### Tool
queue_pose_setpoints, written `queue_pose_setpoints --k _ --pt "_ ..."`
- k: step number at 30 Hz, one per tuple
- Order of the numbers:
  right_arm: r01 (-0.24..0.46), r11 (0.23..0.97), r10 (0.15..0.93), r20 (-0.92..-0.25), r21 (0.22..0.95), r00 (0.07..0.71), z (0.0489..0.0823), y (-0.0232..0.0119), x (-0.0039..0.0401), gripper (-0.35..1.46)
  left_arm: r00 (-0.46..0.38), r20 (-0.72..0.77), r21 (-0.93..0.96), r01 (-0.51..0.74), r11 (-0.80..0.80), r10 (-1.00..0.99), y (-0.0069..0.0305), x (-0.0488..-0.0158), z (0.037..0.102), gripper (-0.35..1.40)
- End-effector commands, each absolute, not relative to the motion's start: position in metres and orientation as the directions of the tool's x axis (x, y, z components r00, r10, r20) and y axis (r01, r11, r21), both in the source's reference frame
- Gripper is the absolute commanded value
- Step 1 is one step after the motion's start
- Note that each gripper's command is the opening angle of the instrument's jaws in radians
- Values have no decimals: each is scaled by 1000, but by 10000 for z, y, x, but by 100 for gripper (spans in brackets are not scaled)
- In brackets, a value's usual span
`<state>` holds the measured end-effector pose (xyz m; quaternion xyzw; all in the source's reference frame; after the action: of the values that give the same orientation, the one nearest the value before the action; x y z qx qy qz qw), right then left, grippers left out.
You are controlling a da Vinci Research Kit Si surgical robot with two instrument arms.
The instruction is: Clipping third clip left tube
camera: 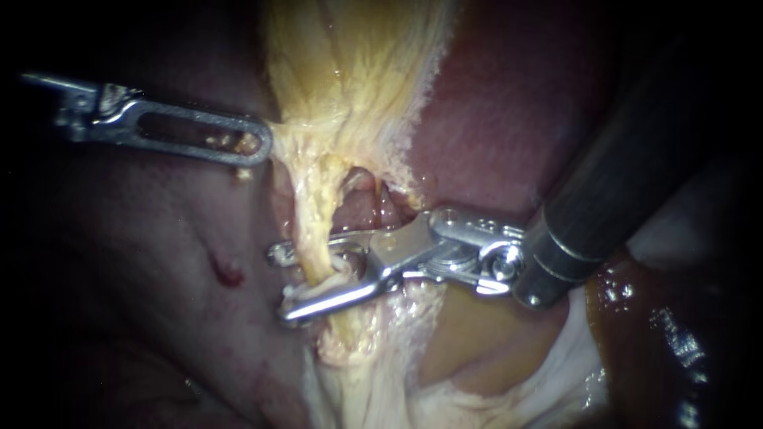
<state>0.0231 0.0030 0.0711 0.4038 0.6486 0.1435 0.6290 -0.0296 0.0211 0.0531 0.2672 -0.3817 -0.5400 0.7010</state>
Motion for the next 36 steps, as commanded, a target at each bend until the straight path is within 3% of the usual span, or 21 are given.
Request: queue_pose_setpoints --k 1,27,36 --pt "343 629 709 -696 698 116 709 32 231 48 126 246 787 553 274 -961 211 -296 531 -35" --pt "337 602 746 -660 724 85 690 51 229 49 127 247 787 552 275 -961 213 -295 534 -35" --pt "405 563 766 -638 720 70 673 40 233 49 127 247 787 552 275 -961 214 -294 536 -35"
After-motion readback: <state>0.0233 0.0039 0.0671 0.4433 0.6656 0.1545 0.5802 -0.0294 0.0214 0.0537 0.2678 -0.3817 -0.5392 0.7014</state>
